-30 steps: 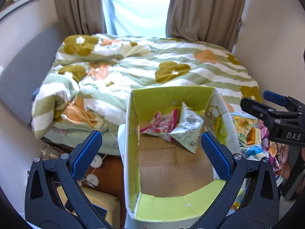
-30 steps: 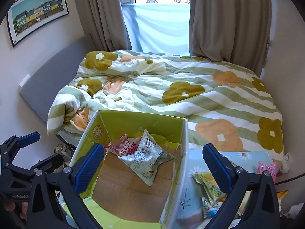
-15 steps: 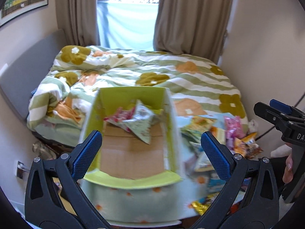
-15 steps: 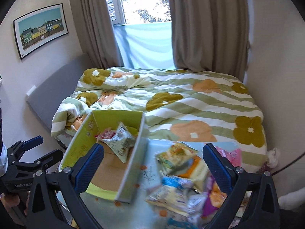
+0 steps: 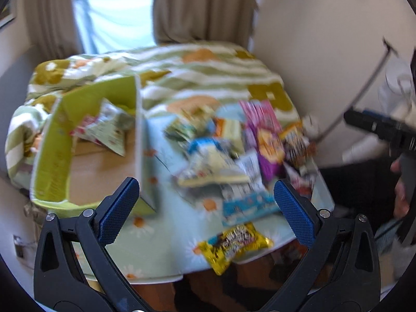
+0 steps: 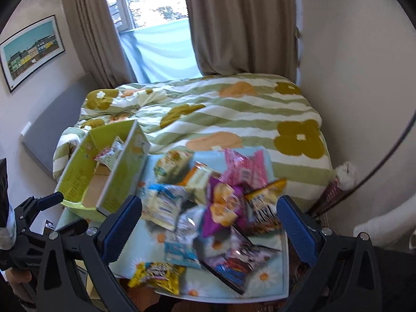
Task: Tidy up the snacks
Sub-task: 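Move both tools back to the pile and reach toward the yellow and Spongy bags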
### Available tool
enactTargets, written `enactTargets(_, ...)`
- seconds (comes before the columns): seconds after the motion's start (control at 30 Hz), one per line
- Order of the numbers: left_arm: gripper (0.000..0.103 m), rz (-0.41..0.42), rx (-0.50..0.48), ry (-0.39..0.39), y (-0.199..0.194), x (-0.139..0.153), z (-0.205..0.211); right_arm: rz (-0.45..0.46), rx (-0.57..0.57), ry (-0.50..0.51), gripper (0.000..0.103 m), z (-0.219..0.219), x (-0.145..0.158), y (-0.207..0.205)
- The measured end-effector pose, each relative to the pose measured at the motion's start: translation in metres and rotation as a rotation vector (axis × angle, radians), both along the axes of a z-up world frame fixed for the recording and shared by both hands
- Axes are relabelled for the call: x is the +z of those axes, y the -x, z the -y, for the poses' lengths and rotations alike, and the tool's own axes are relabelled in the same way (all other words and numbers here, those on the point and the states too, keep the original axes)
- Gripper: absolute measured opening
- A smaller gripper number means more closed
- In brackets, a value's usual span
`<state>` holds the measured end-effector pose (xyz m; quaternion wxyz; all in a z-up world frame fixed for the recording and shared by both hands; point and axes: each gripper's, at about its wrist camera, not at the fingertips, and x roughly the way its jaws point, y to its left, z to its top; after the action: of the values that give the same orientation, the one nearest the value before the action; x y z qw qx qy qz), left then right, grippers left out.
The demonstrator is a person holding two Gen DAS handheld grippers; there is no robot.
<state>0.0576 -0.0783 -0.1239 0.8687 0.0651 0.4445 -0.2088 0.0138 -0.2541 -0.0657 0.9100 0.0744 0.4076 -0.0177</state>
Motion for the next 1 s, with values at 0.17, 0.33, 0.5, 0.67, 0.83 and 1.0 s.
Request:
enactTargets(0.17, 0.103, -0.088, -0.148, -0.067, 0.008, -0.045, 0.021, -0.07, -0.075, -0.031, 0.103, 0.026, -0.033, 0.019)
enactTargets(0.33, 0.103, -0.182, -0.328, -0.133, 0.013, -0.093, 0.038, -0.126, -0.171, -0.073, 0.103, 0.037, -0.066, 0.027)
enactTargets(0.5, 0.103, -0.268, -0.433, -0.148, 0.009, -0.129, 0.047, -0.189, -0.248, -0.106, 0.103, 0.038, -0.101, 0.032)
enactTargets(0.67, 0.102, -0.328, -0.505, -0.172, 0.005, -0.158, 0.054, -0.248, -0.307, -0.124, 0.103, 0.038, -0.131, 0.033)
enactTargets(0.83, 0.1, -0.4, -0.541, -0.181, -0.004, -0.181, 0.058, -0.289, -0.344, -0.146, 0.103, 0.039, -0.152, 0.033)
enactTargets(1.0, 0.089, -0.451, -0.572, -0.178, -0.012, -0.197, 0.063, -0.316, -0.368, -0.15, 0.103, 0.038, -0.166, 0.028)
